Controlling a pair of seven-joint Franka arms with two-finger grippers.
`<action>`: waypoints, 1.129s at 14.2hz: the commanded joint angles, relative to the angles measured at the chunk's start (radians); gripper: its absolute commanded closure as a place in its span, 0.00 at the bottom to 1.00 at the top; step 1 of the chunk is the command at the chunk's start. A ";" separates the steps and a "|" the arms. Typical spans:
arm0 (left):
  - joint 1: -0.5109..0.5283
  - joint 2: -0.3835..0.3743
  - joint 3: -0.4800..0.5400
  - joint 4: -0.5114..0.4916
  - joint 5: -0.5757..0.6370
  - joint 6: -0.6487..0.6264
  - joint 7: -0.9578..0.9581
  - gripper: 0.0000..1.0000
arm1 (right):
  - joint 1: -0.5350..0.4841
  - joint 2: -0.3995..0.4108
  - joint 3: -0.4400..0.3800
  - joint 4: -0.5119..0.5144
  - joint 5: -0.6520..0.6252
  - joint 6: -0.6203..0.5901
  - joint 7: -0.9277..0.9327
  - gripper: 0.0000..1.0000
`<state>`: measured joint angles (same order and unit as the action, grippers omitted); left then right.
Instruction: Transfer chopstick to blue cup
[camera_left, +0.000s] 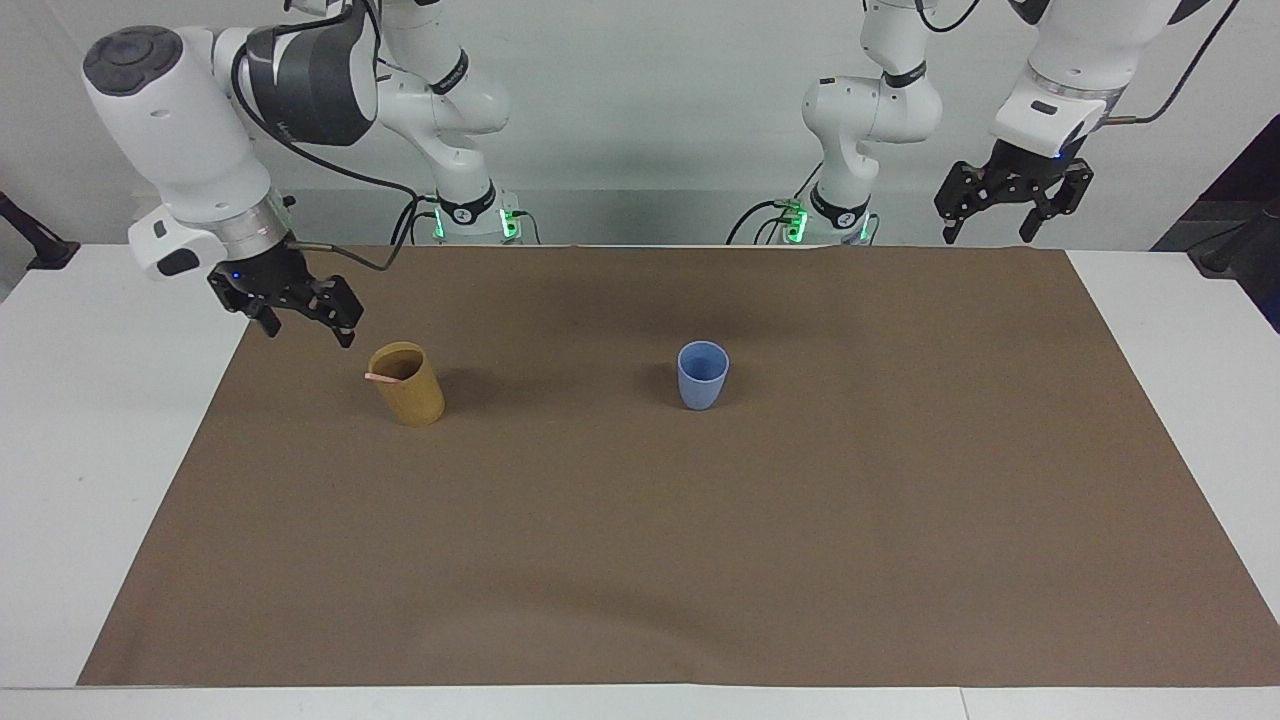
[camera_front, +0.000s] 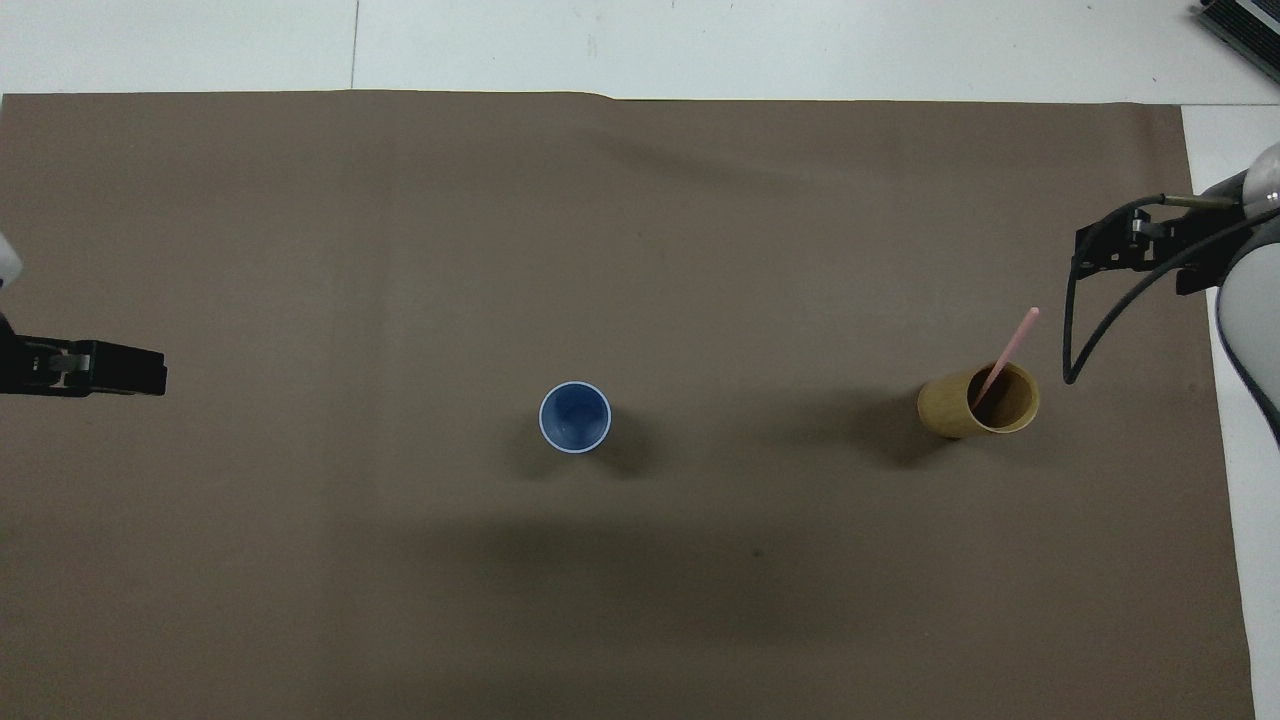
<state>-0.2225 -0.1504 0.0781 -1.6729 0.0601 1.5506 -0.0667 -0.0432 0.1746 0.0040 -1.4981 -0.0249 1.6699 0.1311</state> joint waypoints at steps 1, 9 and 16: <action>0.038 0.019 -0.018 0.028 -0.005 -0.029 0.018 0.00 | 0.020 0.026 0.005 -0.043 0.026 0.027 -0.005 0.00; 0.048 0.020 -0.024 0.030 -0.009 -0.066 0.025 0.00 | 0.036 0.020 0.005 -0.166 0.030 0.100 -0.005 0.01; 0.265 0.103 -0.228 0.140 -0.013 -0.131 0.071 0.00 | 0.034 0.003 0.004 -0.198 0.028 0.097 -0.007 0.67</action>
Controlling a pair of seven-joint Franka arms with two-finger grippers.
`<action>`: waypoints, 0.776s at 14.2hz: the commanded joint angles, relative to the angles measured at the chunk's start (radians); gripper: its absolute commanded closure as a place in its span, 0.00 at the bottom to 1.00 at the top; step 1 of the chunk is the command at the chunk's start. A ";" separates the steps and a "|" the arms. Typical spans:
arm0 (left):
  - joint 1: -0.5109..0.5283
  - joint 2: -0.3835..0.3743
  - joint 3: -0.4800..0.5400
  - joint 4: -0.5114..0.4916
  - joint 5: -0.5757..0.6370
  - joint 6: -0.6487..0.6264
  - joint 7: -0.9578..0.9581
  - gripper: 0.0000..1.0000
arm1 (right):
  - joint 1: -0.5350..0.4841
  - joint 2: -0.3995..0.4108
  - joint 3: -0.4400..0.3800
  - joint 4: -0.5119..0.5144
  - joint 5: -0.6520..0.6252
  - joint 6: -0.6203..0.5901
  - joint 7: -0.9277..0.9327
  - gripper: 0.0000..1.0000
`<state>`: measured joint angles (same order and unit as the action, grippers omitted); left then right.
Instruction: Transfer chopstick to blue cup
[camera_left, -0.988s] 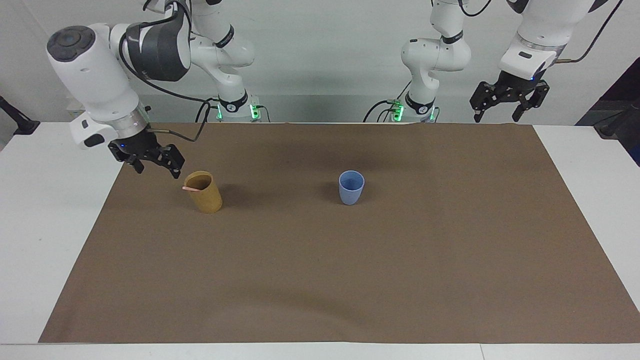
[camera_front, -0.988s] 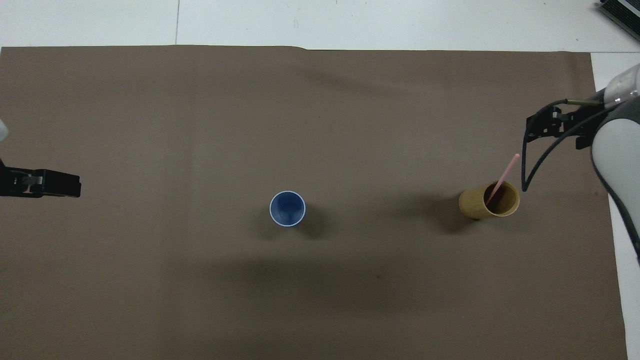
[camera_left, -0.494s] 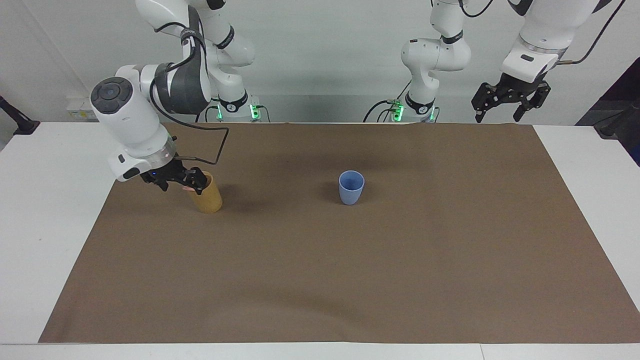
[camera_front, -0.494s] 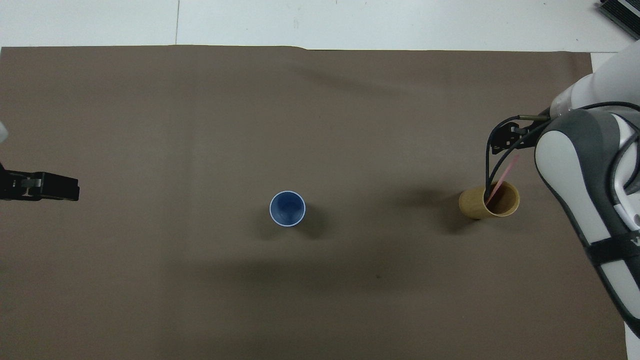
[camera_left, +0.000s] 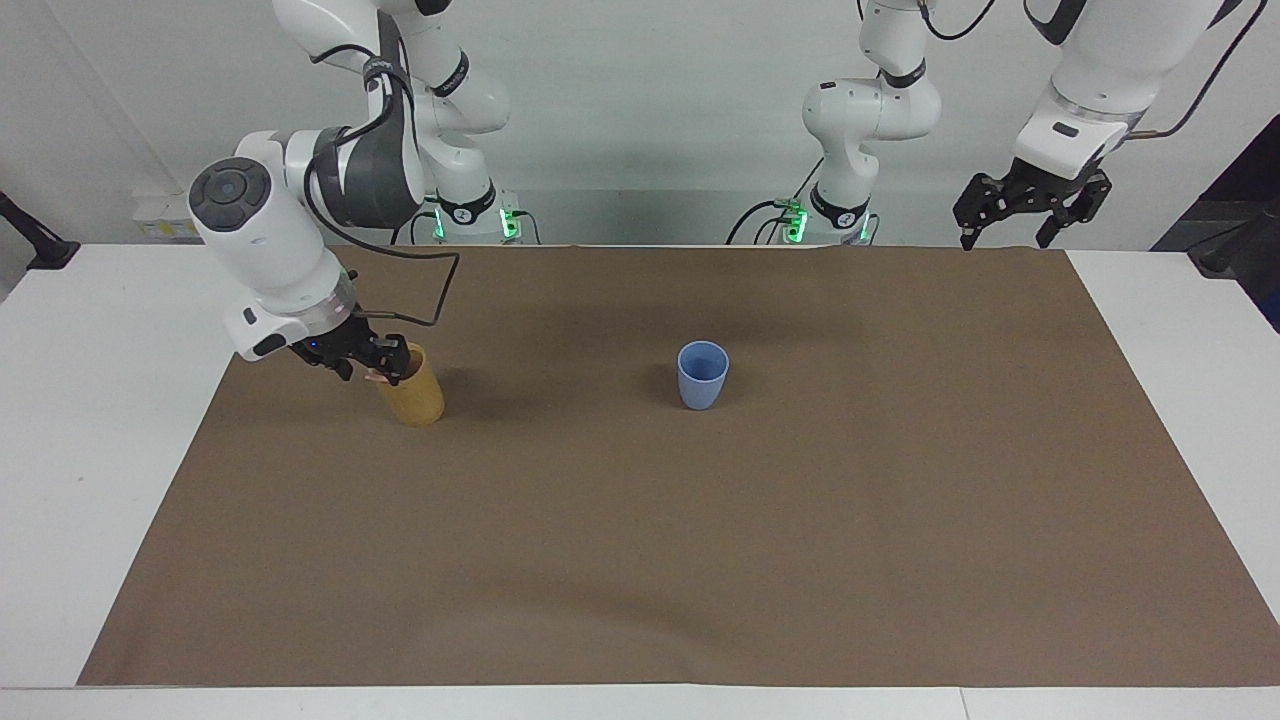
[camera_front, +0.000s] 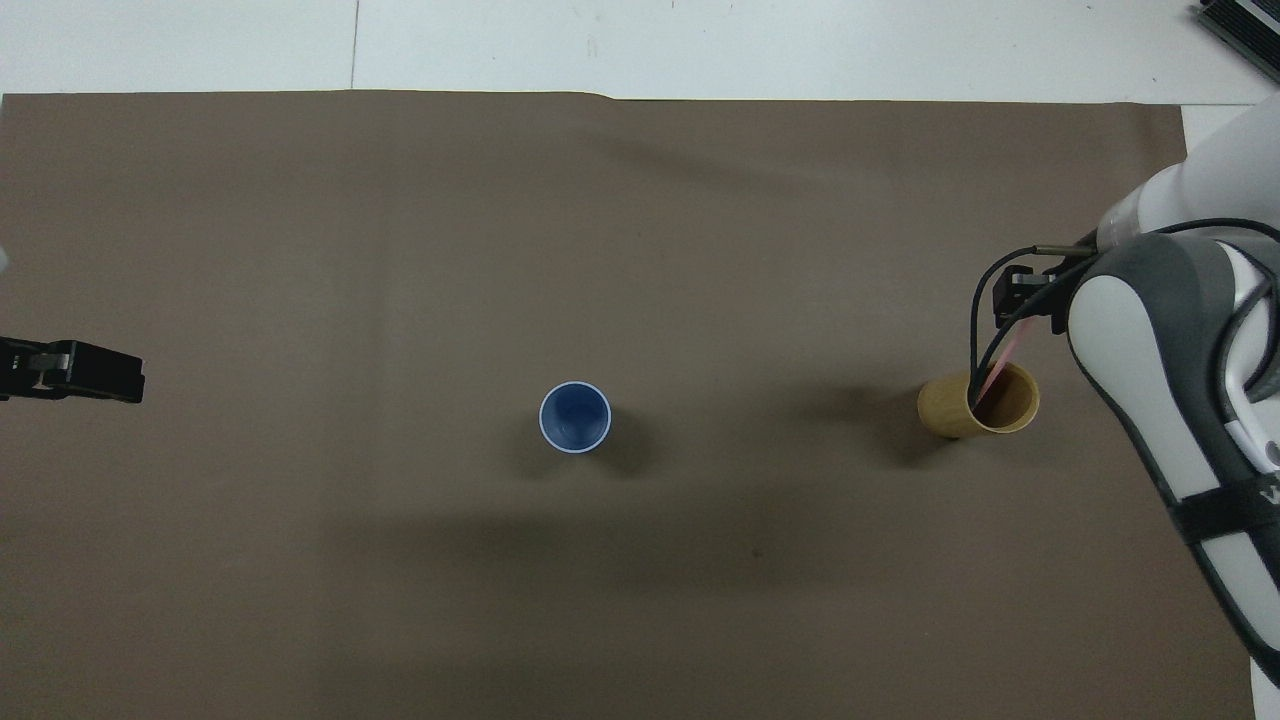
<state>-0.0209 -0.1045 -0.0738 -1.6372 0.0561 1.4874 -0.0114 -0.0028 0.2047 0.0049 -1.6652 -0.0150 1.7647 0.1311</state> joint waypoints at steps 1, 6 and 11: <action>0.059 0.058 -0.073 0.111 -0.010 -0.070 0.016 0.00 | -0.008 -0.027 0.003 -0.031 0.020 0.002 -0.007 0.81; 0.061 0.049 -0.076 0.112 -0.010 -0.062 0.018 0.00 | -0.006 -0.027 0.003 -0.031 0.020 0.002 -0.008 1.00; 0.068 0.048 -0.078 0.108 -0.080 -0.059 0.065 0.00 | -0.009 -0.031 0.003 -0.016 0.018 0.001 -0.036 1.00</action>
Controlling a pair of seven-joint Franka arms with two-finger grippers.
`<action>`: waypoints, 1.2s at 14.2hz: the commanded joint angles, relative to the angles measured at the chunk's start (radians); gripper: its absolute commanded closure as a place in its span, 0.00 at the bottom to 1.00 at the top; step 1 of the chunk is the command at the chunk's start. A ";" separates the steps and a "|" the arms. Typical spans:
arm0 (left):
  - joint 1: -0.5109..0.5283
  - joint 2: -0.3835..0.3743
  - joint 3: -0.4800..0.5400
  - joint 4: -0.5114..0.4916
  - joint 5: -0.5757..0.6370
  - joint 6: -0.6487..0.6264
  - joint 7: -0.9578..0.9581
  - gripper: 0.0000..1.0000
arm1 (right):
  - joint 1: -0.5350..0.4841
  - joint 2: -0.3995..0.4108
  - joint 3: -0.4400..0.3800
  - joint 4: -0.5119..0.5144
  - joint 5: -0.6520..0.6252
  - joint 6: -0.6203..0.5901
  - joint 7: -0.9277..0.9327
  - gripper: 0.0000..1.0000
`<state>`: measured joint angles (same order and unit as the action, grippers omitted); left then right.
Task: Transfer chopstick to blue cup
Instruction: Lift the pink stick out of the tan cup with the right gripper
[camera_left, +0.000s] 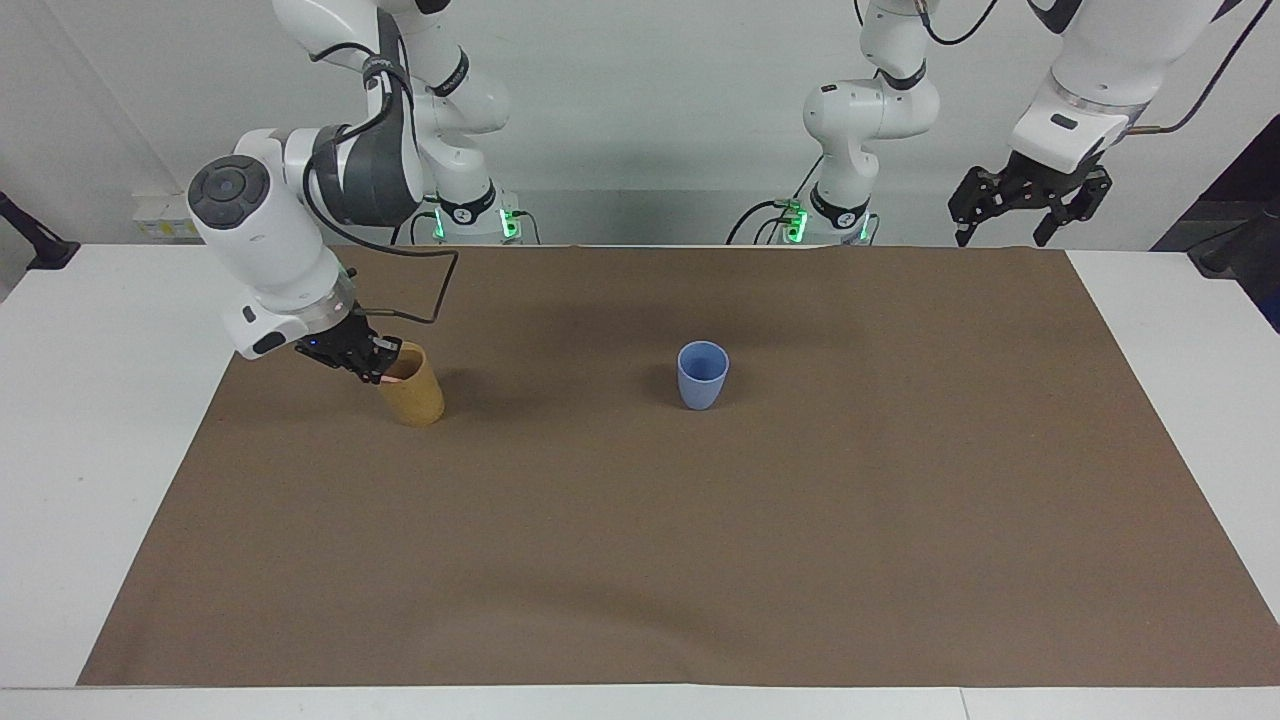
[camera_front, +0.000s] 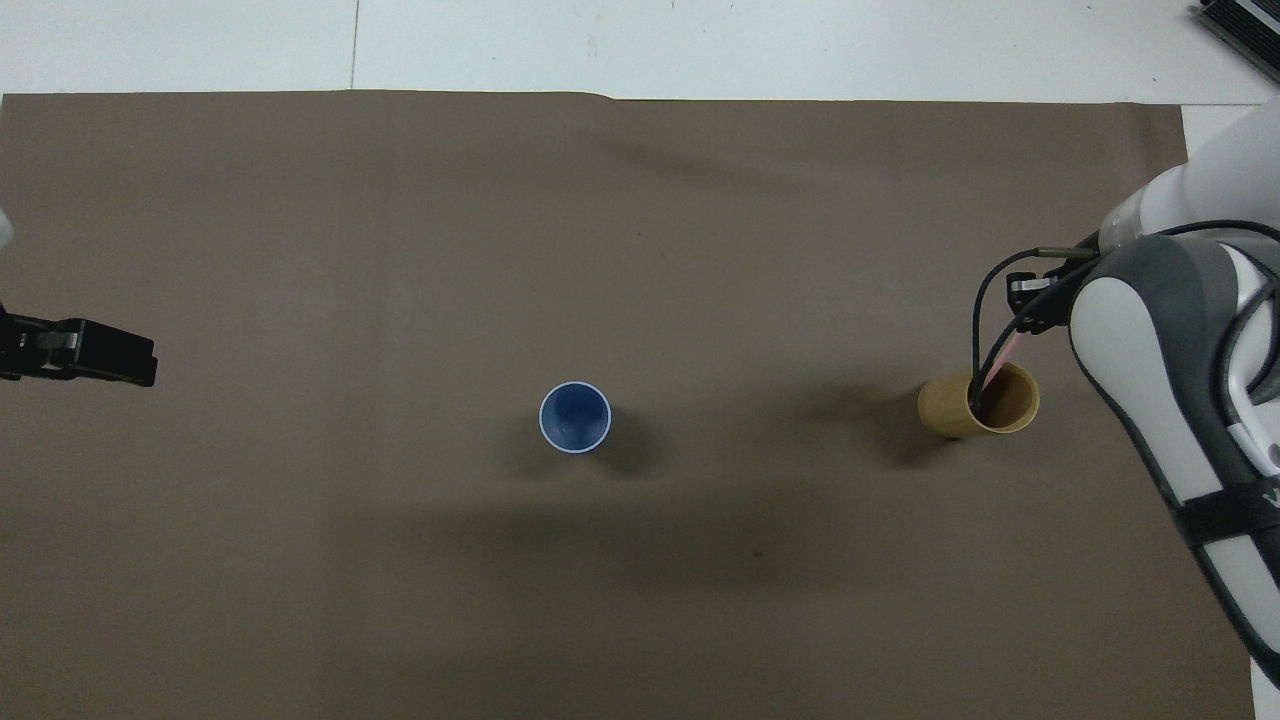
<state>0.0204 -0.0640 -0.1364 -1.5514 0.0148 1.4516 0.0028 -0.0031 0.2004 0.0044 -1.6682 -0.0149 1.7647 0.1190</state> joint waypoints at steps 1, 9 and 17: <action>0.026 0.007 -0.015 0.022 -0.039 -0.022 0.096 0.00 | -0.008 -0.036 0.003 -0.012 0.018 -0.001 -0.025 1.00; 0.018 0.007 -0.017 0.020 -0.052 -0.022 0.118 0.00 | -0.005 -0.168 0.002 -0.012 0.003 -0.079 -0.016 1.00; 0.016 0.004 -0.020 0.020 0.005 -0.033 0.043 0.00 | 0.041 -0.277 0.009 -0.010 0.006 -0.081 -0.010 1.00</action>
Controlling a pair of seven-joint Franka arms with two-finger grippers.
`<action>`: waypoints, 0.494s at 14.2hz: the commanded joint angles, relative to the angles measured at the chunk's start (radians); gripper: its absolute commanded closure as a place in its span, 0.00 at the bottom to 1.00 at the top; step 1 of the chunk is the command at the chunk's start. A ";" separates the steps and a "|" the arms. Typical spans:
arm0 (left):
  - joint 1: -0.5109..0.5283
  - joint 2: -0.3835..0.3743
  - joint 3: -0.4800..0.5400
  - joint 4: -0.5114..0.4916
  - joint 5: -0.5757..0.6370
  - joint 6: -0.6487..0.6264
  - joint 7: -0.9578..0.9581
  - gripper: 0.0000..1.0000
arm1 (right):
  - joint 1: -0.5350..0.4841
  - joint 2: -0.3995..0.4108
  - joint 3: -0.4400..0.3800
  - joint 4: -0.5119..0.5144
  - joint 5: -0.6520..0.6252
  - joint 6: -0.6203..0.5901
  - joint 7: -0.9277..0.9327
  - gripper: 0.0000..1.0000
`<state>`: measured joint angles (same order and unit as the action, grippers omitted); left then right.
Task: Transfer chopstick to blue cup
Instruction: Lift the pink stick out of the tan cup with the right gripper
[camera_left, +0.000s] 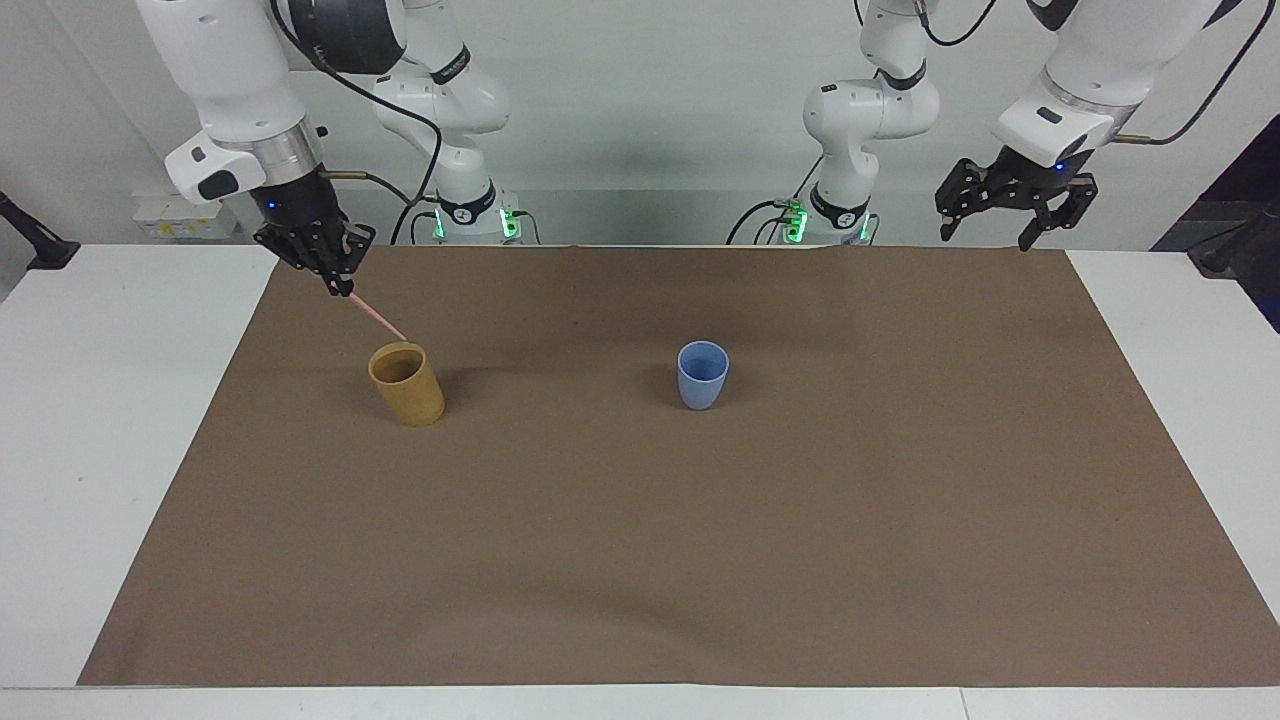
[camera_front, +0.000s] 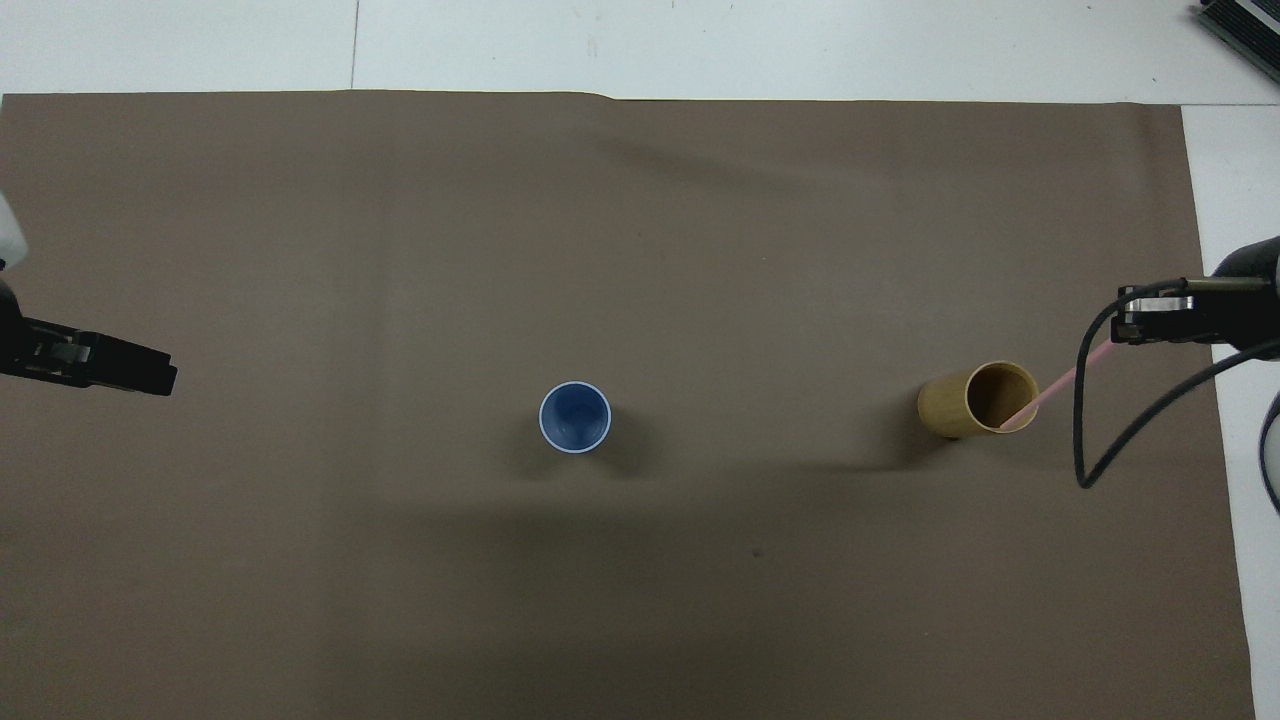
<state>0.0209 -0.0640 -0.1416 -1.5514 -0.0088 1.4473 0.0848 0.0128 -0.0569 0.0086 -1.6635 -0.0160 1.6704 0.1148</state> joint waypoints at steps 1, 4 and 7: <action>0.016 0.004 -0.015 0.020 0.030 -0.028 -0.046 0.00 | 0.036 -0.021 0.007 -0.007 0.017 0.028 -0.006 1.00; 0.017 0.004 -0.016 0.020 0.029 -0.024 -0.046 0.00 | 0.143 -0.011 0.013 0.024 0.021 0.075 0.115 1.00; 0.017 0.004 -0.018 0.020 0.015 -0.018 -0.046 0.00 | 0.242 -0.008 0.013 0.027 0.053 0.163 0.207 1.00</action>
<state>0.0209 -0.0640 -0.1442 -1.5511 0.0036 1.4447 0.0495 0.2131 -0.0674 0.0251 -1.6468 0.0040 1.8013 0.2803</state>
